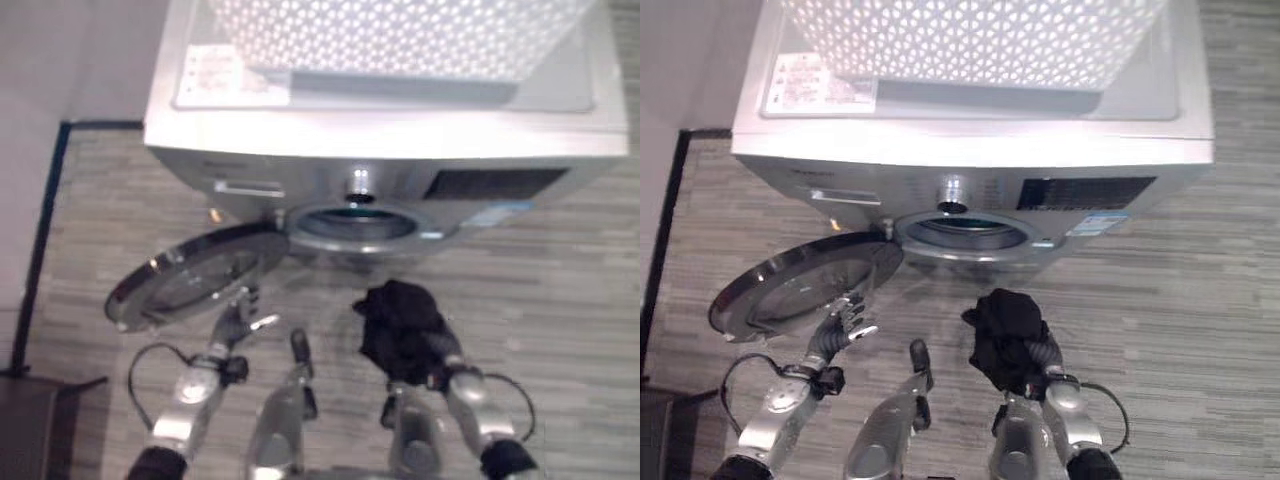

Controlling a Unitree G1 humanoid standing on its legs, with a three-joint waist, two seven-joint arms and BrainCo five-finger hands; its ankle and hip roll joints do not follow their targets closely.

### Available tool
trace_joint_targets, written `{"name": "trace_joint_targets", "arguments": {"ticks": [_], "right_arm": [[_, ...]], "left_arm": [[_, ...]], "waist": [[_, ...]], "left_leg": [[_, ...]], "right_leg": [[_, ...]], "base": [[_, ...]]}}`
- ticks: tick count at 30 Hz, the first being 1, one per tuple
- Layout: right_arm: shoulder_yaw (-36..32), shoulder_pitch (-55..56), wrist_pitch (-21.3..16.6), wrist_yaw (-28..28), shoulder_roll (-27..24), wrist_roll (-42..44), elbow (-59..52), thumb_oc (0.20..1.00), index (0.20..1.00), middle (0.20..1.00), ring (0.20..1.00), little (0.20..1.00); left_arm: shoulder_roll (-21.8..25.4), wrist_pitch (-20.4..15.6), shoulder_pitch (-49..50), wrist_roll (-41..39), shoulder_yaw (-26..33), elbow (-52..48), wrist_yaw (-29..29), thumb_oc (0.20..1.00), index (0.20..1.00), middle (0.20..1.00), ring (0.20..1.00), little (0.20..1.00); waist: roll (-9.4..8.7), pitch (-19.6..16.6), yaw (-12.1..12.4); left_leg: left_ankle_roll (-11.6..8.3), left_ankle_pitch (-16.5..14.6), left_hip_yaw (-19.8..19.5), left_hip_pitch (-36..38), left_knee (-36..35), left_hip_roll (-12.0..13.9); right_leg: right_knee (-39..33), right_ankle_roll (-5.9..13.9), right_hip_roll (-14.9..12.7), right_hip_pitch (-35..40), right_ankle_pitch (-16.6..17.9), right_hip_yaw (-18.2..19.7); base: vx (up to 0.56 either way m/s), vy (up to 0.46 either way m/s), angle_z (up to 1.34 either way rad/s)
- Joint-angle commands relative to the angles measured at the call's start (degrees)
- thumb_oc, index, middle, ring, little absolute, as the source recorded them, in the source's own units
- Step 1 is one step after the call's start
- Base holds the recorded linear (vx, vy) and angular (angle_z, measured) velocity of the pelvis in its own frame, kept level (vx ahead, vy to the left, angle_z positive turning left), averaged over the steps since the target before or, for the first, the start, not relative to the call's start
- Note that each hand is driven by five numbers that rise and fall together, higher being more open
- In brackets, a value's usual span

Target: Grab the laundry basket,head to the washer,open it,put in the laundry and shut it.

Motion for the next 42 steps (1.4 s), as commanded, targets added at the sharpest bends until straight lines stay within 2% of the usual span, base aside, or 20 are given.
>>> {"name": "trace_joint_targets", "arguments": {"ticks": [1, 7, 11, 19, 21, 23, 25, 28, 36, 40, 42], "right_arm": [[1.24, -0.44, -4.4, -2.59, 1.66, 3.75, -0.9, 0.2, 0.2, 0.2, 0.2, 0.2], [3.44, -6.83, -5.48, -4.55, 3.39, 3.96, 1.15, 0.2, 0.2, 0.2, 0.2, 0.2], [1.13, -10.91, -6.79, -7.66, 3.38, 3.48, 2.54, 0.2, 0.2, 0.2, 0.2, 0.2], [-7.68, -19.56, -9.66, -15.44, 0.38, 3.16, 3.57, 0.2, 0.2, 0.2, 0.2, 0.2], [-11.9, -20.73, -10.83, -18.26, -1.61, 2.87, 2.28, 0.2, 0.2, 0.2, 0.2, 0.2], [-13.24, -21.25, -11.05, -19.18, -2.49, 2.47, 2.23, 0.2, 0.2, 0.2, 0.2, 0.2], [-15.72, -23.24, -11.57, -20.93, -5.47, 2.22, 3.69, 0.2, 0.2, 0.2, 0.2, 0.2], [-16.43, -24.61, -11.75, -21.09, -7.41, 2.58, 5.59, 0.2, 0.2, 0.2, 0.2, 0.2], [-12.85, -33.56, -11.31, -19.23, -10.4, 5.42, 13.89, 0.2, 0.2, 0.2, 0.2, 0.2], [-10.8, -38.95, -11.47, -17.33, -10.5, 9.27, 19.54, 0.2, 0.2, 0.2, 0.2, 0.2], [-10.73, -40.06, -11.74, -16.47, -8.95, 11.77, 20.05, 0.2, 0.2, 0.2, 0.2, 0.2]], "left_arm": [[0.96, -2.62, 0.54, -2.5, -1.74, -2.07, 1.52, 1.0, 1.0, 1.0, 1.0, 1.0], [0.41, -3.31, -2.52, -2.37, -3.93, -1.59, 2.78, 1.0, 1.0, 1.0, 1.0, 1.0], [-0.14, -3.55, -3.13, -2.65, -4.9, -1.53, 3.09, 1.0, 1.0, 1.0, 1.0, 1.0], [0.01, -4.11, -3.82, -2.91, -6.62, -1.75, 2.43, 1.0, 1.0, 1.0, 1.0, 1.0], [0.17, -4.1, -3.68, -2.94, -6.5, -2.07, 2.09, 1.0, 1.0, 1.0, 1.0, 1.0], [0.27, -4.19, -3.71, -2.84, -6.51, -2.1, 1.92, 1.0, 1.0, 1.0, 1.0, 1.0], [0.51, -4.38, -3.52, -2.89, -6.17, -2.31, 1.73, 1.0, 1.0, 1.0, 1.0, 1.0], [0.76, -4.44, -3.55, -2.93, -6.3, -2.5, 1.51, 1.0, 1.0, 1.0, 1.0, 1.0], [1.86, -4.46, -3.54, -3.81, -9.25, -3.92, 0.36, 1.0, 1.0, 1.0, 1.0, 1.0], [2.24, -4.27, -4.11, -4.09, -10.66, -4.21, 0.32, 1.0, 1.0, 1.0, 1.0, 1.0], [2.16, -4.06, -4.56, -4.47, -11.09, -4.22, 0.29, 1.0, 1.0, 1.0, 1.0, 1.0]], "waist": [[0.55, -4.01, 1.14], [2.05, -2.86, 3.17], [3.02, -2.98, 4.23], [4.92, -3.15, 6.69], [5.38, -3.04, 6.92], [5.51, -3.12, 7.14], [5.72, -3.02, 7.52], [5.77, -2.91, 8.02], [6.75, -2.05, 10.23], [7.2, -1.99, 11.69], [7.28, -2.13, 12.49]], "left_leg": [[2.2, 1.31, -0.57, -7.37, 2.28, -3.1], [2.37, 1.06, -0.8, -10.65, 3.22, -4.19], [2.45, 0.94, -0.69, -12.17, 3.11, -4.97], [2.68, 0.58, -0.87, -15.03, 3.42, -6.43], [2.74, 0.28, -0.99, -15.92, 3.73, -6.81], [2.79, 0.19, -1.11, -16.23, 3.81, -6.94], [2.89, 0.05, -1.13, -17.17, 3.98, -7.3], [2.99, -0.05, -1.23, -17.74, 4.08, -7.4], [3.22, -0.25, -1.0, -19.44, 4.38, -8.1], [3.23, -0.34, -1.09, -20.43, 4.56, -8.41], [3.24, -0.6, -1.27, -21.17, 4.87, -8.72]], "right_leg": [[13.44, -0.48, -2.48, -1.6, -11.06, -0.08], [13.41, -0.38, -3.36, -3.2, -10.8, -1.2], [12.01, 0.11, -3.76, -3.66, -10.06, -1.74], [11.2, 0.57, -4.67, -4.96, -9.5, -2.46], [11.26, 0.63, -4.86, -5.39, -9.65, -2.59], [11.17, 0.71, -4.9, -5.61, -9.6, -2.57], [11.02, 0.98, -5.13, -6.23, -9.41, -2.42], [11.15, 1.09, -5.25, -6.66, -9.35, -2.44], [10.27, 1.58, -5.74, -7.63, -8.43, -2.67], [9.15, 1.82, -5.87, -7.45, -7.92, -3.02], [8.51, 1.92, -5.86, -7.17, -7.8, -3.41]], "base": [[0.0, 0.067, 0.09], [0.0, 0.049, 0.17], [0.01, 0.048, 0.11], [0.01, 0.019, 0.05], [0.01, 0.009, 0.09], [0.01, 0.007, 0.09], [0.0, 0.014, 0.08], [0.0, 0.0, 0.0], [0.0, 0.0, 0.0], [0.02, 0.018, 0.03], [0.04, 0.029, 0.09]]}}
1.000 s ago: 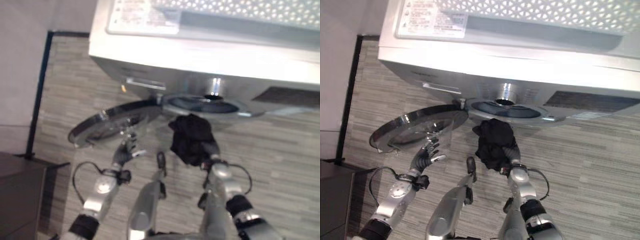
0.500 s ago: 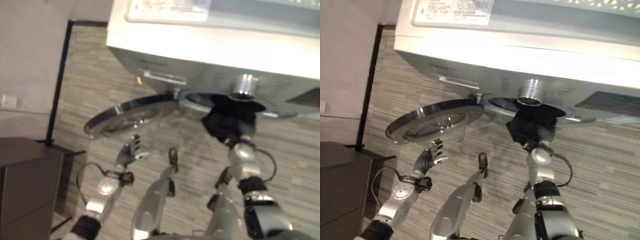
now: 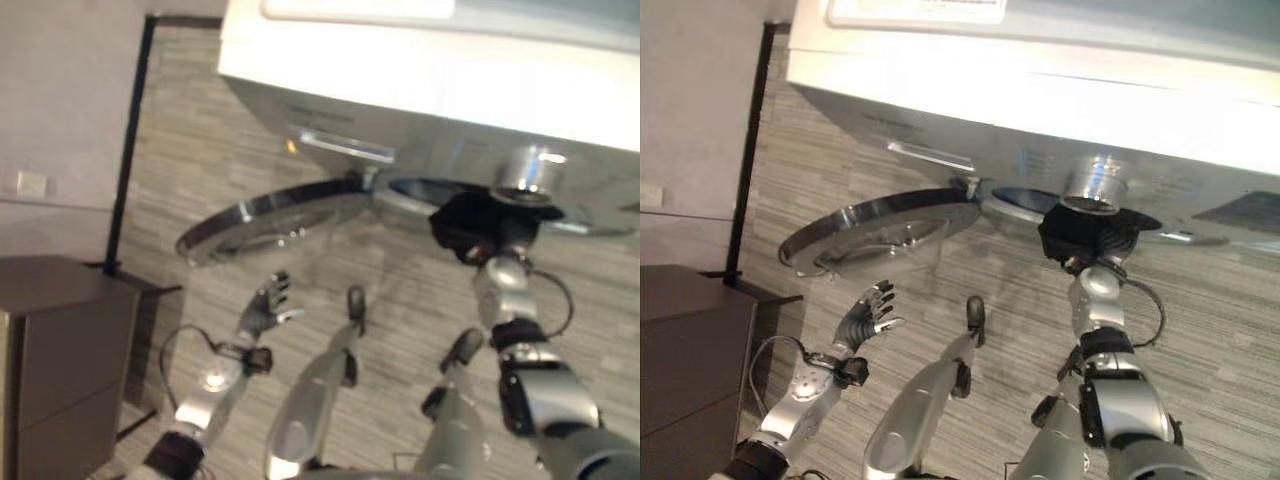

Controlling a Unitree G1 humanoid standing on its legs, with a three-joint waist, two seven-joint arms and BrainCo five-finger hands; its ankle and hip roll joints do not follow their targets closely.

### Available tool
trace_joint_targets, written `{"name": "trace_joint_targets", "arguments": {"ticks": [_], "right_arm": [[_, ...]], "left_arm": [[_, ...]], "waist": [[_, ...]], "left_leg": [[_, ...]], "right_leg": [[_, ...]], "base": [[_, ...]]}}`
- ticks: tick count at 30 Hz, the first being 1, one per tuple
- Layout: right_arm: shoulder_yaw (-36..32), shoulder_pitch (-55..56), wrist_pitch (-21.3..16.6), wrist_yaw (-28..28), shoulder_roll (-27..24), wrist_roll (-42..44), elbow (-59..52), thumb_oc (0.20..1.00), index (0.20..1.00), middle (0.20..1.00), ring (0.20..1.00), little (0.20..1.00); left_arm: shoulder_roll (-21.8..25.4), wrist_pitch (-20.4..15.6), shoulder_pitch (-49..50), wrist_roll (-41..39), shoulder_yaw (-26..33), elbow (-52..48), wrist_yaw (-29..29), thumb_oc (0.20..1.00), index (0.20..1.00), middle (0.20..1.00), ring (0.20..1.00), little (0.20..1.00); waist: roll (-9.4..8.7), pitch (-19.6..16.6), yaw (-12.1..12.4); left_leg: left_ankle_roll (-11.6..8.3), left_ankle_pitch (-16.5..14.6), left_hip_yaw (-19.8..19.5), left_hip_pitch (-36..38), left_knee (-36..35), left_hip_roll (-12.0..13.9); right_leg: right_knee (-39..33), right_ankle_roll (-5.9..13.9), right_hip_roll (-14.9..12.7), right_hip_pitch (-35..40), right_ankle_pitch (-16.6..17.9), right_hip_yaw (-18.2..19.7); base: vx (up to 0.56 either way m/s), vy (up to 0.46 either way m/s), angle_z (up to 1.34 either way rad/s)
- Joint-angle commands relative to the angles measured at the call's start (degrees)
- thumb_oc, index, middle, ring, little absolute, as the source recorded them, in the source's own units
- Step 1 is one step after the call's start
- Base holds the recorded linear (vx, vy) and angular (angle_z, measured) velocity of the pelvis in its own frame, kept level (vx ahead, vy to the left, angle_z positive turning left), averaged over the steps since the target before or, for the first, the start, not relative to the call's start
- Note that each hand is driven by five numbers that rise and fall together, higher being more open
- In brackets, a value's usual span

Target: Grab the laundry basket,head to the washer,open it,put in the laundry and shut it.

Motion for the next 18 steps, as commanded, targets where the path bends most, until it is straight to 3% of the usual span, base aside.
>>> {"name": "trace_joint_targets", "arguments": {"ticks": [1, 4, 10, 11, 18], "right_arm": [[0.65, -1.9, -3.36, 1.77, -0.73, 3.17, -3.07, 0.2, 0.2, 0.2, 0.2, 0.2], [0.5, -2.94, -3.65, 1.55, -0.6, 3.41, -3.75, 0.2, 0.2, 0.2, 0.2, 0.2], [-2.87, -6.94, -5.58, -1.28, -4.87, 4.07, -5.57, 0.2, 0.2, 0.2, 0.2, 0.2], [-3.7, -8.92, -6.11, -2.59, -7.87, 3.94, -5.72, 0.2, 0.2, 0.2, 0.2, 0.2], [-4.28, -12.9, -6.86, -5.61, -15.19, 2.36, -8.06, 0.2, 0.2, 0.2, 0.2, 0.2]], "left_arm": [[2.48, -2.4, -0.37, -1.08, -2.67, -3.37, -0.64, 1.0, 1.0, 1.0, 1.0, 1.0], [2.46, -2.44, -0.52, -1.22, -2.77, -3.63, -0.48, 1.0, 1.0, 1.0, 1.0, 1.0], [2.86, -2.91, -0.9, -1.4, -2.66, -4.01, -0.27, 1.0, 1.0, 1.0, 1.0, 1.0], [3.36, -2.91, -0.75, -1.28, -2.62, -3.98, -0.39, 1.0, 1.0, 1.0, 1.0, 1.0], [3.9, -2.6, -0.83, -1.18, -2.67, -3.55, -0.77, 1.0, 1.0, 1.0, 1.0, 1.0]], "waist": [[1.22, -0.92, 1.51], [1.23, -1.03, 1.94], [1.33, -1.6, 3.36], [1.19, -1.84, 3.92], [0.62, -2.17, 4.39]], "left_leg": [[-0.4, -1.45, 2.16, -6.35, 3.17, -3.18], [-0.32, -1.7, 2.09, -7.21, 3.56, -3.53], [-0.28, -2.22, 1.49, -9.7, 4.36, -4.39], [-0.28, -2.44, 1.32, -10.42, 4.59, -4.69], [-0.3, -2.97, 1.06, -11.97, 5.14, -5.27]], "right_leg": [[8.68, -0.57, -0.11, 3.88, -9.45, 0.81], [8.37, -0.45, -0.21, 3.8, -9.2, 0.47], [7.88, -0.18, -0.52, 3.31, -9.03, -0.53], [7.59, -0.03, -0.59, 3.16, -8.93, -0.79], [7.49, 0.32, -0.82, 2.66, -8.47, -1.23]], "base": [[0.02, 0.018, 0.08], [0.02, 0.023, 0.08], [0.03, 0.023, 0.12], [0.02, 0.017, 0.1], [0.01, 0.014, 0.06]]}}
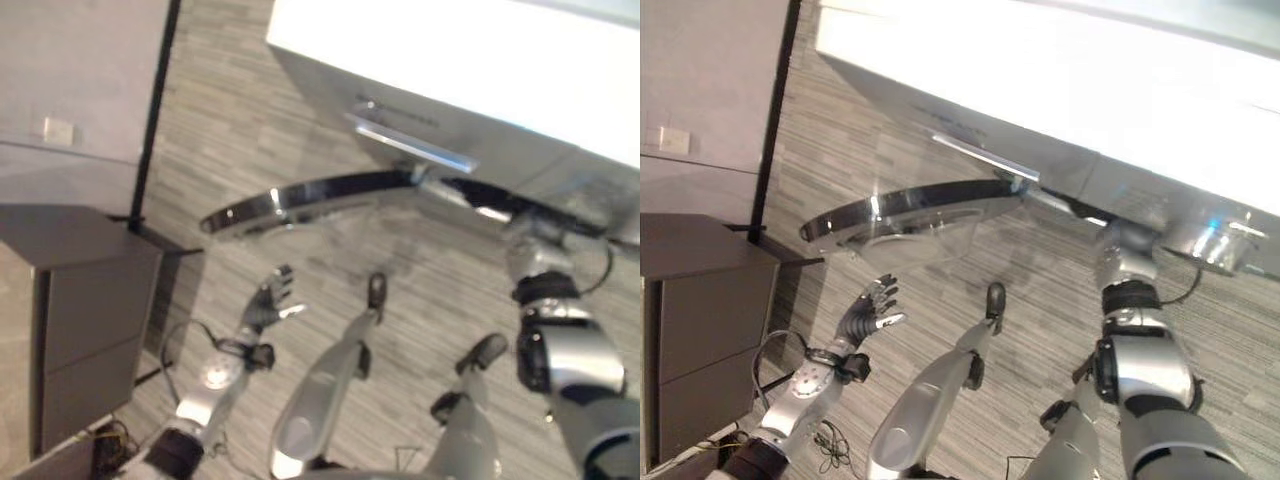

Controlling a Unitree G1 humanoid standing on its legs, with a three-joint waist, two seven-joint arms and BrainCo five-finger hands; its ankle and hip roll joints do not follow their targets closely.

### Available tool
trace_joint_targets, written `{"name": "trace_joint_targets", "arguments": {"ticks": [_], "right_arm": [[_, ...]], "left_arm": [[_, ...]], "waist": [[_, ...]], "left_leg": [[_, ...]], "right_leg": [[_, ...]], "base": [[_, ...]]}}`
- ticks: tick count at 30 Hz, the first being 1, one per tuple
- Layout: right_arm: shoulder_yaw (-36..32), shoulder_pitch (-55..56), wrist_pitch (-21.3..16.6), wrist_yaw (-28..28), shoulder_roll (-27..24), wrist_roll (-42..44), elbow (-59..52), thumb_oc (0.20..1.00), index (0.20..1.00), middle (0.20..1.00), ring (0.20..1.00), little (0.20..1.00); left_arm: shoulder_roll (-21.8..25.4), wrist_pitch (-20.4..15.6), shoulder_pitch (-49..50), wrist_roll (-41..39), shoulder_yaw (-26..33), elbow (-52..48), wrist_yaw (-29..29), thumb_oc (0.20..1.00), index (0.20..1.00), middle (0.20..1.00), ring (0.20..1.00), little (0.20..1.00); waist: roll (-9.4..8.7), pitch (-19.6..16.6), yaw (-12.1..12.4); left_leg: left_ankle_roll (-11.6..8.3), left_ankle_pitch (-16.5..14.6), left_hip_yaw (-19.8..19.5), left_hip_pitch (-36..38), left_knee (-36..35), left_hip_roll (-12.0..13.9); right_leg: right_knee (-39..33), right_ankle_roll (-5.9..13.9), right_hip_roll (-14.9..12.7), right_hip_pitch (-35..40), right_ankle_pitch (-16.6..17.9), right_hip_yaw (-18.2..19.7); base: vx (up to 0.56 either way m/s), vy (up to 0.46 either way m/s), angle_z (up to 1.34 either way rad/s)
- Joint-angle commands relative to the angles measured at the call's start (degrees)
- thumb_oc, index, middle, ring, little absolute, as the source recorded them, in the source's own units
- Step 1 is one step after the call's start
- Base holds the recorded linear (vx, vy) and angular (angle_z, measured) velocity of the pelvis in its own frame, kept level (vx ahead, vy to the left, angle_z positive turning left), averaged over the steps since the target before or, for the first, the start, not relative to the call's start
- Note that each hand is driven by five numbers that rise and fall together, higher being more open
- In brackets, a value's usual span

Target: Grab the laundry basket,head to the washer,open it,put in the laundry and shut it.

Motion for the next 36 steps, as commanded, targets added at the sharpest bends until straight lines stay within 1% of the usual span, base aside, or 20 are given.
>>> {"name": "trace_joint_targets", "arguments": {"ticks": [1, 3, 5, 7, 9, 10, 11, 12, 14, 16, 19, 22, 24, 27, 29, 31, 32, 33, 34, 36], "right_arm": [[0.3, -1.58, -4.99, -2.25, -6.51, -1.08, -7.34, 0.2, 0.2, 0.2, 0.2, 0.2], [0.69, -3.06, -4.75, -2.9, -8.8, -1.73, -7.5, 0.2, 0.2, 0.2, 0.2, 0.2], [1.43, -3.87, -4.49, -3.81, -9.09, -3.18, -8.84, 0.2, 0.2, 0.2, 0.2, 0.2], [2.3, -5.82, -3.86, -3.79, -11.78, -3.38, -7.08, 0.2, 0.2, 0.2, 0.2, 0.2], [4.72, -11.42, -3.26, -2.5, -15.71, 0.01, -1.74, 0.2, 0.2, 0.2, 0.2, 0.2], [6.0, -13.55, -3.24, -0.55, -16.83, 2.91, 0.34, 0.228, 0.228, 0.228, 0.228, 0.228], [6.76, -14.65, -3.49, 0.44, -17.41, 3.94, 1.61, 0.768, 0.768, 0.768, 0.768, 0.768], [7.86, -15.95, -2.83, 3.75, -17.65, 9.82, 4.82, 1.0, 1.0, 1.0, 1.0, 1.0], [9.24, -17.04, -2.52, 7.29, -17.81, 14.25, 7.69, 1.0, 1.0, 1.0, 1.0, 1.0], [11.21, -15.72, -1.75, 12.68, -15.41, 18.54, 8.26, 1.0, 1.0, 1.0, 1.0, 1.0], [10.79, -14.33, -1.51, 14.3, -13.64, 20.16, 9.63, 1.0, 1.0, 1.0, 1.0, 1.0], [8.5, -11.79, -1.65, 16.31, -8.57, 24.01, 12.75, 1.0, 1.0, 1.0, 1.0, 1.0], [8.55, -10.69, -1.35, 17.23, -6.92, 23.84, 12.66, 1.0, 1.0, 1.0, 1.0, 1.0], [9.23, -9.64, -1.86, 16.7, -5.16, 21.24, 11.03, 1.0, 1.0, 1.0, 1.0, 1.0], [10.28, -6.15, -4.72, 14.56, -1.31, 14.74, 0.41, 1.0, 1.0, 1.0, 1.0, 1.0], [10.95, -5.32, -5.33, 13.56, -0.46, 12.35, -2.57, 1.0, 1.0, 1.0, 1.0, 1.0], [11.72, -2.8, -5.77, 11.47, 2.15, 7.25, -8.07, 1.0, 1.0, 1.0, 1.0, 1.0], [11.68, -2.63, -5.69, 11.27, 2.26, 7.08, -8.31, 1.0, 1.0, 1.0, 1.0, 1.0], [11.95, 2.29, -5.94, 9.7, 7.04, 1.47, -16.0, 1.0, 1.0, 1.0, 1.0, 1.0], [12.26, 6.22, -5.56, 8.76, 10.07, -2.7, -19.91, 1.0, 1.0, 1.0, 1.0, 1.0]], "left_arm": [[3.04, -1.84, -0.21, -0.21, -2.1, -1.73, -0.87, 1.0, 1.0, 1.0, 1.0, 1.0], [3.34, -1.88, -0.13, -0.42, -1.93, -2.0, -1.03, 1.0, 1.0, 1.0, 1.0, 1.0], [3.57, -1.82, 0.01, -0.64, -1.77, -2.19, -0.9, 1.0, 1.0, 1.0, 1.0, 1.0], [4.12, -1.75, 0.01, -0.86, -1.73, -2.4, -1.2, 1.0, 1.0, 1.0, 1.0, 1.0], [5.59, -1.98, 0.22, -1.12, -1.96, -3.24, -1.29, 1.0, 1.0, 1.0, 1.0, 1.0], [6.04, -1.85, 0.2, -1.23, -1.9, -3.62, -1.34, 1.0, 1.0, 1.0, 1.0, 1.0], [5.93, -1.77, 0.11, -1.29, -1.77, -3.76, -1.35, 1.0, 1.0, 1.0, 1.0, 1.0], [6.3, -1.2, 0.13, -1.56, -1.64, -3.56, -1.33, 1.0, 1.0, 1.0, 1.0, 1.0], [6.21, -0.82, 0.07, -1.71, -1.33, -3.36, -1.34, 1.0, 1.0, 1.0, 1.0, 1.0], [6.01, -0.52, -0.34, -2.12, -0.72, -2.69, -1.36, 1.0, 1.0, 1.0, 1.0, 1.0], [5.88, -0.37, -0.28, -2.3, -0.17, -3.03, -1.29, 1.0, 1.0, 1.0, 1.0, 1.0], [5.54, -0.29, -0.34, -2.19, -0.02, -3.26, -1.13, 1.0, 1.0, 1.0, 1.0, 1.0], [5.37, -0.31, -0.28, -1.86, -0.01, -3.16, -1.35, 1.0, 1.0, 1.0, 1.0, 1.0], [5.25, -0.47, -0.3, -1.73, -0.05, -3.12, -1.25, 1.0, 1.0, 1.0, 1.0, 1.0], [4.37, -1.13, -0.4, -1.01, 0.29, -2.85, -0.81, 1.0, 1.0, 1.0, 1.0, 1.0], [4.27, -1.29, -0.49, -0.61, 0.47, -2.7, -0.61, 1.0, 1.0, 1.0, 1.0, 1.0], [3.54, -1.68, -0.64, -0.08, 0.95, -2.15, -0.04, 1.0, 1.0, 1.0, 1.0, 1.0], [3.57, -1.69, -0.59, -0.07, 0.95, -2.15, -0.04, 1.0, 1.0, 1.0, 1.0, 1.0], [2.56, -1.86, -1.27, -0.01, 1.26, -1.47, 0.75, 1.0, 1.0, 1.0, 1.0, 1.0], [2.18, -2.0, -1.34, 0.09, 1.53, -1.49, 1.28, 1.0, 1.0, 1.0, 1.0, 1.0]], "waist": [[0.11, -2.07, -0.28], [-0.25, -2.24, -0.22], [-0.45, -2.28, -0.19], [-0.86, -2.38, -0.08], [-1.35, -2.72, 0.69], [-1.51, -2.74, 0.86], [-1.4, -2.64, 0.85], [-1.83, -2.68, 0.87], [-2.08, -2.63, 0.66], [-2.9, -2.38, -0.09], [-3.05, -2.03, -0.49], [-2.73, -1.2, -0.57], [-2.51, -0.83, -0.57], [-2.22, -0.52, -0.61], [-1.81, 0.03, -0.87], [-1.92, 0.15, -0.97], [-2.08, 0.45, -1.28], [-2.11, 0.43, -1.29], [-2.61, 0.83, -2.15], [-2.95, 0.99, -2.73]], "left_leg": [[-0.63, -3.33, 3.2, -7.57, 5.14, -3.38], [-0.58, -3.61, 3.2, -8.25, 5.62, -3.49], [-0.52, -3.74, 3.21, -8.44, 5.75, -3.56], [-0.51, -3.91, 3.2, -8.95, 5.9, -3.63], [-0.57, -3.86, 3.17, -9.45, 5.84, -3.68], [-0.66, -3.8, 3.19, -9.62, 5.82, -3.5], [-0.68, -3.79, 3.23, -9.75, 5.84, -3.46], [-0.84, -3.67, 3.36, -9.59, 5.67, -3.18], [-0.89, -3.61, 3.58, -9.5, 5.47, -3.07], [-0.83, -3.76, 3.9, -9.13, 5.32, -2.77], [-0.72, -3.92, 4.06, -8.98, 5.5, -2.61], [-0.51, -3.94, 4.19, -8.45, 5.44, -2.1], [-0.47, -3.89, 4.28, -8.12, 5.32, -2.02], [-0.46, -3.82, 4.38, -7.68, 5.19, -1.88], [-0.32, -3.69, 4.54, -7.2, 5.03, -1.7], [-0.31, -3.64, 4.5, -7.01, 4.97, -1.68], [-0.28, -3.59, 4.55, -6.59, 4.87, -1.56], [-0.29, -3.58, 4.55, -6.56, 4.85, -1.57], [-0.1, -3.64, 4.6, -6.1, 5.05, -1.34], [0.05, -3.67, 4.48, -5.66, 5.15, -1.18]], "right_leg": [[9.51, -0.09, 0.16, 4.2, -8.7, 1.38], [9.46, 0.03, 0.03, 4.12, -8.64, 1.16], [9.46, 0.11, -0.01, 4.01, -8.53, 1.14], [9.55, 0.25, -0.11, 3.68, -8.38, 1.0], [9.68, 0.37, -0.08, 3.16, -8.12, 0.83], [9.76, 0.41, -0.08, 2.86, -8.01, 0.79], [9.79, 0.4, -0.07, 2.69, -8.0, 0.85], [9.55, 0.57, 0.01, 2.63, -7.76, 0.77], [9.21, 0.68, 0.08, 2.74, -7.53, 0.85], [8.98, 0.72, 0.42, 3.09, -7.17, 0.99], [9.16, 0.62, 0.58, 3.07, -7.23, 1.03], [9.76, 0.38, 0.88, 2.52, -7.5, 1.42], [10.15, 0.22, 0.99, 2.31, -7.7, 1.67], [10.58, 0.19, 0.89, 2.11, -7.79, 1.78], [10.96, 0.15, 0.82, 1.87, -7.93, 2.12], [10.96, 0.15, 0.88, 1.87, -7.93, 2.21], [11.06, 0.13, 0.93, 2.03, -7.89, 2.36], [11.06, 0.13, 0.93, 2.06, -7.89, 2.36], [11.44, -0.05, 1.06, 2.22, -8.02, 2.6], [11.73, -0.23, 1.26, 2.27, -8.2, 2.88]], "base": [[0.01, 0.009, 0.04], [0.01, 0.014, 0.13], [0.01, 0.005, 0.11], [0.0, 0.0, 0.0], [-0.01, -0.007, 0.02], [-0.01, 0.001, 0.03], [0.0, 0.0, 0.0], [0.0, 0.0, 0.0], [0.0, 0.0, 0.0], [-0.01, -0.005, 0.03], [0.0, -0.003, -0.01], [-0.04, -0.01, -0.07], [-0.03, -0.001, -0.06], [-0.01, 0.004, -0.03], [-0.04, 0.014, -0.05], [0.0, 0.0, 0.0], [0.0, 0.0, 0.0], [-0.04, 0.0, -0.02], [-0.04, 0.003, -0.01], [-0.04, 0.005, -0.05]]}}
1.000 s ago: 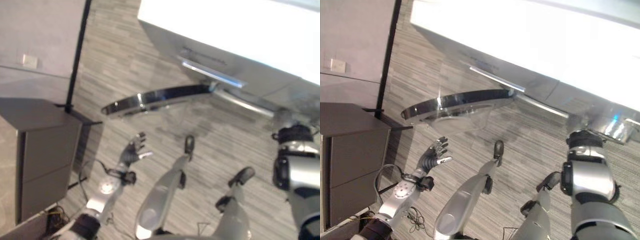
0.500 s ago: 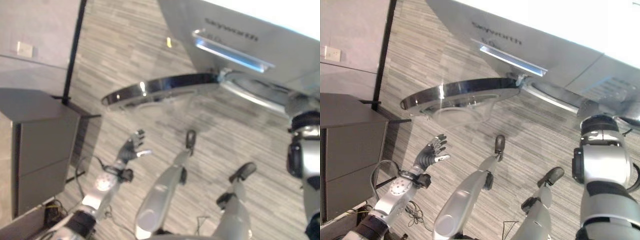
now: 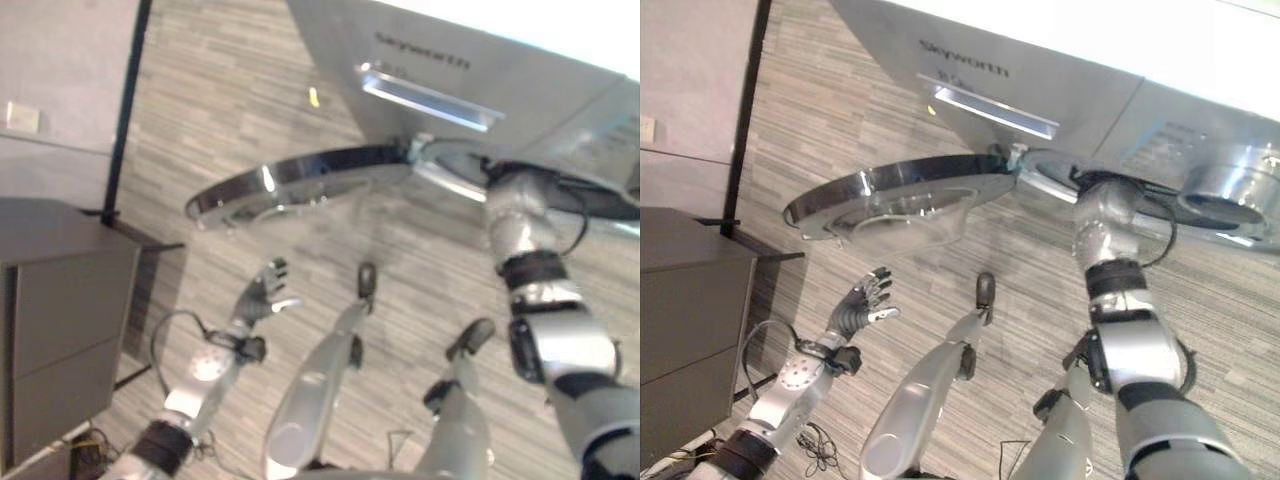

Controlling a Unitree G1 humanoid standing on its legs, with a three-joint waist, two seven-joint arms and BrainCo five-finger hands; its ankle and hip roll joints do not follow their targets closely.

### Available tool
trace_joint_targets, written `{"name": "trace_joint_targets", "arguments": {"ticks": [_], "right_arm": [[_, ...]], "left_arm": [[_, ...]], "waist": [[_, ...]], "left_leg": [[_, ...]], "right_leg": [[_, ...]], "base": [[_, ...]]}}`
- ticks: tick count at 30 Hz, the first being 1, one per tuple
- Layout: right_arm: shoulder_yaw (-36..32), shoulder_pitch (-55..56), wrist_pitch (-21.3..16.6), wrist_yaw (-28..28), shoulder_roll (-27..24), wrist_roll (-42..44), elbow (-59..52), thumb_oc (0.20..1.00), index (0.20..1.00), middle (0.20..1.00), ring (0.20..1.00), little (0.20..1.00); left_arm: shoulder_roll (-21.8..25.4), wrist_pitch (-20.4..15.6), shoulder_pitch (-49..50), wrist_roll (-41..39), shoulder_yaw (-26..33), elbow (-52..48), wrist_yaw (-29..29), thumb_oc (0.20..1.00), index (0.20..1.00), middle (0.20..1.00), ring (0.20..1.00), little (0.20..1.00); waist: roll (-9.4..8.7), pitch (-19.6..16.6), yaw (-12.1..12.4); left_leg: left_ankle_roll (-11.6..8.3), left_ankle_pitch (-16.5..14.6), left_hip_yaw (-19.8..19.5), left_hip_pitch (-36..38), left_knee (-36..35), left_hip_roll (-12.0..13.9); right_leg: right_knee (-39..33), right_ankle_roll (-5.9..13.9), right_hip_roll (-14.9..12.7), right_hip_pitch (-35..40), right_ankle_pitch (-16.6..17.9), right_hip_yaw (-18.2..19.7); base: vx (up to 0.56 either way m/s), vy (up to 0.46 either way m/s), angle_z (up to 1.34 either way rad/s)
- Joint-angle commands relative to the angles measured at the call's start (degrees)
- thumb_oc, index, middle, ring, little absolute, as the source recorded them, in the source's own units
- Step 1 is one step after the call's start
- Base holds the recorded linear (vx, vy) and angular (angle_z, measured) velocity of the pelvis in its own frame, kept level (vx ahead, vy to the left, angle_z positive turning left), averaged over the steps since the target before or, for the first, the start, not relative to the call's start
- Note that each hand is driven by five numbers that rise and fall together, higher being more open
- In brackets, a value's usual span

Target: Grab the laundry basket,head to the washer,open it,put in the laundry and shut it.

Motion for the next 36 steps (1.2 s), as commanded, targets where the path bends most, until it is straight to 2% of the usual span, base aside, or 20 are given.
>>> {"name": "trace_joint_targets", "arguments": {"ticks": [1, 5, 9, 15, 16, 17, 20, 23, 24, 25, 28, 30, 36], "right_arm": [[2.22, 4.49, -2.46, -0.02, 4.15, -11.8, -7.03, 1.0, 1.0, 1.0, 1.0, 1.0], [5.39, 14.44, -0.28, 1.44, 9.83, -17.19, -12.06, 1.0, 1.0, 1.0, 1.0, 1.0], [8.89, 21.08, 1.49, 3.54, 11.62, -19.92, -13.54, 1.0, 1.0, 1.0, 1.0, 1.0], [14.99, 34.0, 5.28, 10.76, 11.41, -21.14, -10.56, 1.0, 1.0, 1.0, 1.0, 1.0], [15.07, 34.13, 5.28, 10.78, 11.43, -21.16, -10.6, 1.0, 1.0, 1.0, 1.0, 1.0], [16.08, 38.31, 6.39, 12.89, 10.46, -22.57, -9.45, 1.0, 1.0, 1.0, 1.0, 1.0], [16.33, 41.76, 7.22, 14.64, 9.72, -23.29, -7.58, 1.0, 1.0, 1.0, 1.0, 1.0], [15.41, 48.28, 8.45, 17.81, 8.76, -25.3, -3.74, 1.0, 1.0, 1.0, 1.0, 1.0], [15.43, 48.37, 8.42, 17.85, 8.79, -25.3, -3.72, 1.0, 1.0, 1.0, 1.0, 1.0], [13.47, 51.65, 9.06, 19.04, 8.25, -26.37, 0.5, 1.0, 1.0, 1.0, 1.0, 1.0], [12.5, 53.74, 9.38, 19.72, 8.14, -27.23, 2.42, 1.0, 1.0, 1.0, 1.0, 1.0], [10.25, 55.55, 10.2, 19.78, 8.95, -27.7, 7.67, 1.0, 1.0, 1.0, 1.0, 1.0], [8.81, 55.32, 11.1, 19.16, 10.4, -28.7, 15.71, 1.0, 1.0, 1.0, 1.0, 1.0]], "left_arm": [[0.06, -2.97, 0.25, 1.1, -0.3, -1.02, 1.99, 1.0, 1.0, 1.0, 1.0, 1.0], [-0.82, -2.92, 0.67, 1.52, 0.15, -1.38, 2.84, 1.0, 1.0, 1.0, 1.0, 1.0], [-0.88, -3.06, 1.33, 2.2, 0.82, -1.55, 3.29, 1.0, 1.0, 1.0, 1.0, 1.0], [0.36, -2.77, 3.1, 2.9, 3.25, -1.05, 3.41, 1.0, 1.0, 1.0, 1.0, 1.0], [0.37, -2.76, 3.27, 2.91, 3.3, -1.1, 3.4, 1.0, 1.0, 1.0, 1.0, 1.0], [0.86, -2.56, 3.96, 3.32, 4.32, -0.72, 3.21, 1.0, 1.0, 1.0, 1.0, 1.0], [1.36, -2.48, 4.77, 3.59, 5.09, -0.25, 2.93, 1.0, 1.0, 1.0, 1.0, 1.0], [2.83, -2.27, 6.99, 4.06, 7.24, -0.08, 2.07, 1.0, 1.0, 1.0, 1.0, 1.0], [2.88, -2.26, 7.12, 4.06, 7.25, -0.15, 2.06, 1.0, 1.0, 1.0, 1.0, 1.0], [3.48, -1.88, 8.77, 4.08, 8.41, 0.25, 0.9, 1.0, 1.0, 1.0, 1.0, 1.0], [3.72, -1.59, 9.87, 3.78, 9.11, 0.15, -0.02, 1.0, 1.0, 1.0, 1.0, 1.0], [3.18, -0.76, 11.16, 3.66, 9.5, 0.6, -1.34, 1.0, 1.0, 1.0, 1.0, 1.0], [1.02, 1.1, 12.14, 3.7, 8.46, 1.46, -3.3, 1.0, 1.0, 1.0, 1.0, 1.0]], "waist": [[-0.8, 0.98, 1.17], [-1.74, 1.13, -0.29], [-2.49, 0.93, -1.55], [-5.55, -0.67, -4.29], [-5.57, -0.7, -4.37], [-6.57, -1.31, -5.26], [-7.58, -1.89, -6.02], [-9.4, -3.65, -7.27], [-9.43, -3.57, -7.27], [-10.56, -5.25, -7.99], [-11.06, -6.26, -8.38], [-11.3, -8.1, -8.75], [-11.09, -10.37, -8.47]], "left_leg": [[-1.57, -4.34, 3.39, 0.17, 1.49, -1.41], [-1.52, -3.93, 3.32, 1.22, 1.35, -0.74], [-1.73, -3.33, 3.13, 2.31, 0.82, -0.09], [-2.63, -1.74, 3.04, 5.49, -0.37, 1.85], [-2.67, -1.72, 3.03, 5.59, -0.42, 1.85], [-2.96, -1.38, 2.89, 7.23, -0.6, 2.32], [-3.23, -0.85, 2.97, 8.82, -0.89, 2.87], [-4.03, 0.27, 2.91, 13.37, -2.34, 4.27], [-4.07, 0.33, 2.92, 13.62, -2.49, 4.26], [-4.42, 0.87, 2.78, 17.06, -3.48, 5.04], [-4.74, 1.46, 2.73, 19.14, -4.08, 5.59], [-5.16, 2.43, 2.54, 22.19, -5.24, 6.72], [-6.54, 4.62, 2.12, 26.56, -6.64, 9.17]], "right_leg": [[10.98, -0.99, 1.33, 6.5, -10.71, 1.39], [11.49, -1.51, 1.96, 6.66, -11.26, 1.88], [11.66, -1.97, 2.68, 7.11, -11.8, 2.11], [10.99, -2.74, 4.94, 9.97, -13.22, 2.19], [10.94, -2.77, 4.96, 10.08, -13.23, 2.17], [10.88, -3.14, 5.78, 11.56, -13.83, 2.08], [10.57, -3.42, 6.53, 13.13, -14.17, 1.78], [9.63, -3.97, 7.94, 17.16, -14.98, 1.11], [9.53, -3.98, 7.96, 17.38, -14.97, 1.11], [8.97, -4.24, 9.13, 20.13, -15.46, 1.09], [8.53, -4.42, 9.78, 22.07, -15.66, 1.13], [8.34, -4.87, 10.82, 24.73, -16.33, 1.26], [7.18, -6.08, 13.18, 29.6, -17.61, 1.41]], "base": [[-0.04, 0.003, -0.05], [-0.04, -0.01, -0.08], [-0.06, -0.03, -0.13], [-0.08, -0.072, -0.06], [-0.06, -0.099, -0.1], [-0.05, -0.111, -0.08], [-0.02, -0.091, 0.0], [0.01, -0.155, -0.04], [0.03, -0.166, -0.07], [0.02, -0.125, -0.15], [0.0, -0.134, -0.08], [-0.01, -0.137, -0.1], [-0.04, -0.132, 0.01]]}}
